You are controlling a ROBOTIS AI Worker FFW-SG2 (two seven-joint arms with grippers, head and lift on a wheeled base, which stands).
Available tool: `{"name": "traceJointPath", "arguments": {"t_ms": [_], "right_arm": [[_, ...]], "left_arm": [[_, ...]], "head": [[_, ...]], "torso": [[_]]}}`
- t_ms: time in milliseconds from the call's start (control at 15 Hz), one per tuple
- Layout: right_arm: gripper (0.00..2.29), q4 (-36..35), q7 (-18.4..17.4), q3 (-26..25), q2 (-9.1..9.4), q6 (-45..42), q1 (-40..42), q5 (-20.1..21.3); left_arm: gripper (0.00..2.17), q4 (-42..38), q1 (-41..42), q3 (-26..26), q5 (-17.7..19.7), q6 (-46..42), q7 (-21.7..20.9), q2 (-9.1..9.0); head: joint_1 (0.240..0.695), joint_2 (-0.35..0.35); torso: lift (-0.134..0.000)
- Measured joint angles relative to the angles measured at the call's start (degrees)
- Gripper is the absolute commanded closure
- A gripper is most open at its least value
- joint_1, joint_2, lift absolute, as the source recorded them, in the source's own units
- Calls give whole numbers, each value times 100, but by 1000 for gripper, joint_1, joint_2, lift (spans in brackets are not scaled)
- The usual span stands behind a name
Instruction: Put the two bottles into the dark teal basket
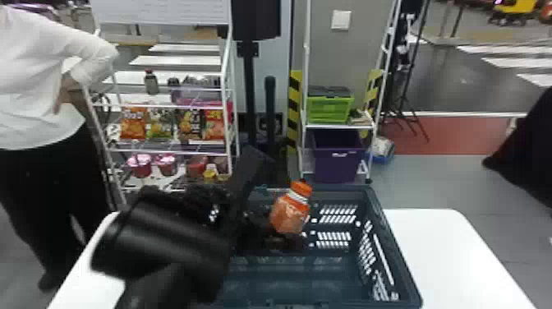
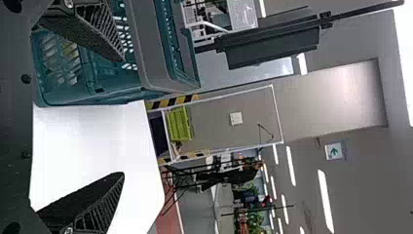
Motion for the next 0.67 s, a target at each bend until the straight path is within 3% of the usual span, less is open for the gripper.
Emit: {"name": "traceJointPath", "arguments": {"t_ms": [400,467,533,600,667], "right_arm": [[49,-50,17,-96,-25,47,64,-15],[49,-73,17,-109,-31,63,78,-15],[49,-104,17,-127,-40,93,94,-15],[49,-129,17,-143,-48,115,110,-15],[49,-151,20,-158,-56,133,125,-15]], "left_arm": [[2118,2413,-624,-331,-874,-1964,-685,0],[1963,2599,-655,-370,-959,-2088,-671,0],[1386,2719,-673,-388,-1014,-2165,-620,0],[316,2729,-670,-381,-1020,-2192,-535,0],[-1,2625,-629,-342,-993,-2200,-480,0]], "head": [[499,0],[499,0],[499,0],[499,0],[499,0]], "torso": [[0],[0],[0],[0],[0]]}}
